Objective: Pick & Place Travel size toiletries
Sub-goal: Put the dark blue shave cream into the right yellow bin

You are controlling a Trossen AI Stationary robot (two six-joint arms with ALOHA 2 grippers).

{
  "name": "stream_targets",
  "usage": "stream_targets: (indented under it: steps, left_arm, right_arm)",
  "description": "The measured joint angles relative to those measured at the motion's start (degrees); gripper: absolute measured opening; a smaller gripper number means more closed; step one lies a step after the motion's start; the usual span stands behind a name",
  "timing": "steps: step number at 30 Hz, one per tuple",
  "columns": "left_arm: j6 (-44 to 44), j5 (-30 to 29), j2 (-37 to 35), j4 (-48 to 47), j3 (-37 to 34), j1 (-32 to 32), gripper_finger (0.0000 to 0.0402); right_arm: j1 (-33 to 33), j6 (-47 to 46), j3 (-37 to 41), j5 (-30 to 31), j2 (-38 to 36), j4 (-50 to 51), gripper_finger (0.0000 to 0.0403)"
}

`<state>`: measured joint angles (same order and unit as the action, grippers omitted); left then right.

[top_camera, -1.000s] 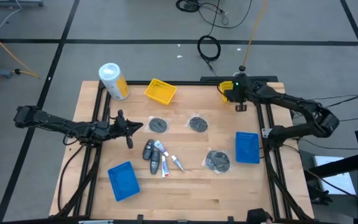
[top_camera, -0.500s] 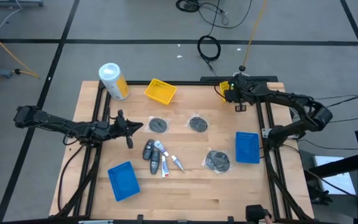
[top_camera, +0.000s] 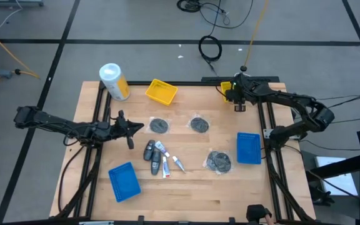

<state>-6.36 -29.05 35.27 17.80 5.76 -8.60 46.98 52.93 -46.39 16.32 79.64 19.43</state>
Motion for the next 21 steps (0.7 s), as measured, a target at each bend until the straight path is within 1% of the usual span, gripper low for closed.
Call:
stream_targets:
  steps: [4, 10, 15, 16, 17, 19, 21]
  left_arm:
    - [0.0, 0.0, 0.0, 0.0, 0.0, 0.0, 0.0017]
    - [0.0, 0.0, 0.0, 0.0, 0.0, 0.0, 0.0017]
    - [0.0, 0.0, 0.0, 0.0, 0.0, 0.0, 0.0017]
    - [0.0, 0.0, 0.0, 0.0, 0.0, 0.0, 0.0017]
    - [0.0, 0.0, 0.0, 0.0, 0.0, 0.0, 0.0017]
    - [0.0, 0.0, 0.0, 0.0, 0.0, 0.0, 0.0017]
    - [0.0, 0.0, 0.0, 0.0, 0.0, 0.0, 0.0017]
  right_arm:
    - [0.1, -0.9, 0.0, -1.5, 0.0, -0.4, 0.0171]
    - [0.6, -2.3, 0.0, -1.9, 0.0, -1.6, 0.0171]
    - [1.0, -4.0, 0.0, -6.0, 0.0, -2.7, 0.0171]
    - [1.0, -4.4, 0.0, -6.0, 0.0, -3.6, 0.0171]
    - [0.9, -4.9, 0.0, -5.0, -0.1, -4.5, 0.0171]
    - [0.2, -7.0, 0.0, -0.1, -1.2, -4.7, 0.0171]
    - [-0.9, -9.6, -1.4, 4.4, -2.8, -1.4, 0.0171]
